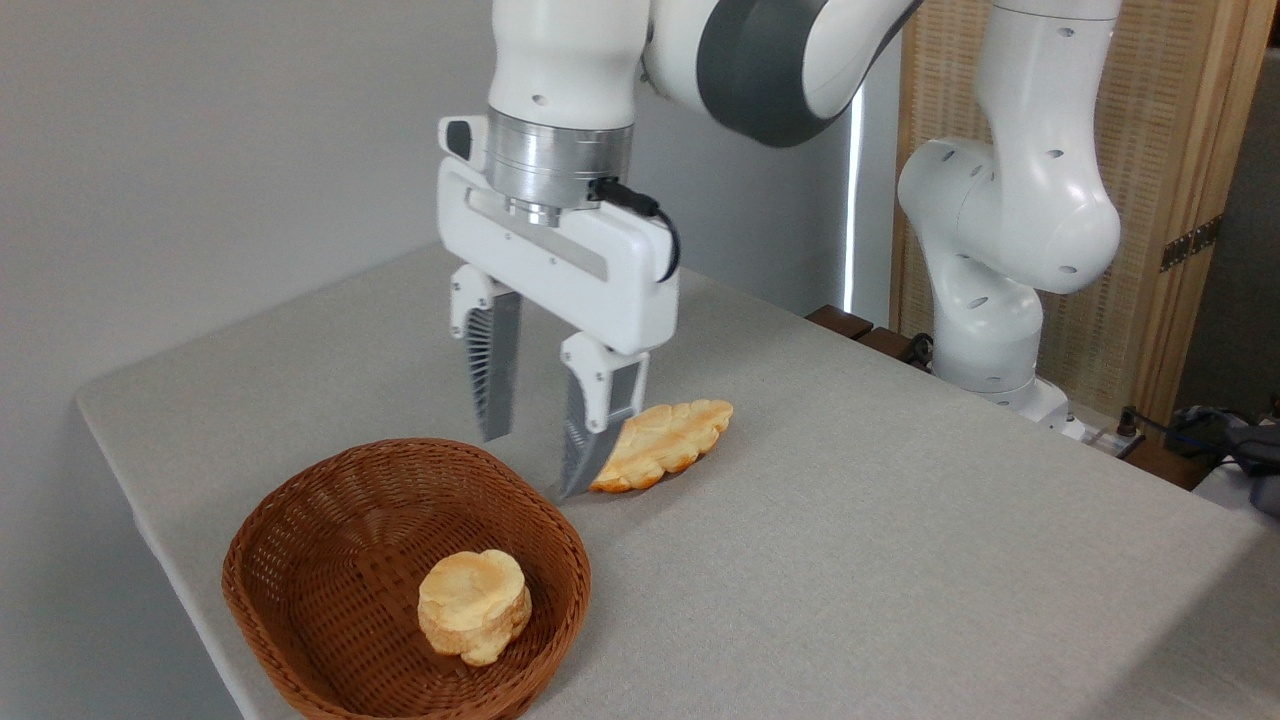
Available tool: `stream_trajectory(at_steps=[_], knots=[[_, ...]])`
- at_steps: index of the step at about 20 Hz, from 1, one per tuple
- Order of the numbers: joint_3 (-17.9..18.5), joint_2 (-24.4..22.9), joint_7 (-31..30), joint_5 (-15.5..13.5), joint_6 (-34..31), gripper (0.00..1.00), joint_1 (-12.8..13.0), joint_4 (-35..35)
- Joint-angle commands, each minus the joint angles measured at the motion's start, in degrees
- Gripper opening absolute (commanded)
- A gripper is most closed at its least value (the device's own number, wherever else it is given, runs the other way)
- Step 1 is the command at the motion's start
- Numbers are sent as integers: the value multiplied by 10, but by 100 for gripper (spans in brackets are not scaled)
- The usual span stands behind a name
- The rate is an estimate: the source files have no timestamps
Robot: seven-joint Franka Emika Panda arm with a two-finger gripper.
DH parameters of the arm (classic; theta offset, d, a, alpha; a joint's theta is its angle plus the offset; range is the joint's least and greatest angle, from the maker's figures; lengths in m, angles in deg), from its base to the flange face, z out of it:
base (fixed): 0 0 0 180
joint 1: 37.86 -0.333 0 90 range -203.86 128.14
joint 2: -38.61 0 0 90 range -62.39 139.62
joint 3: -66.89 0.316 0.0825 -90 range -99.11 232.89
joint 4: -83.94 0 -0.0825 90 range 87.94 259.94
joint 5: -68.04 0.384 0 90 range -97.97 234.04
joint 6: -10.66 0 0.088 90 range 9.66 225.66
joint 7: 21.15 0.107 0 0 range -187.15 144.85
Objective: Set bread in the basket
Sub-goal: 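Open the gripper to drop the bun and raise it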
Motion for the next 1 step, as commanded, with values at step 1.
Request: stream_trajectory(at_steps=[1], knots=[[3,-3,-5,-1,-31,100,3,1]])
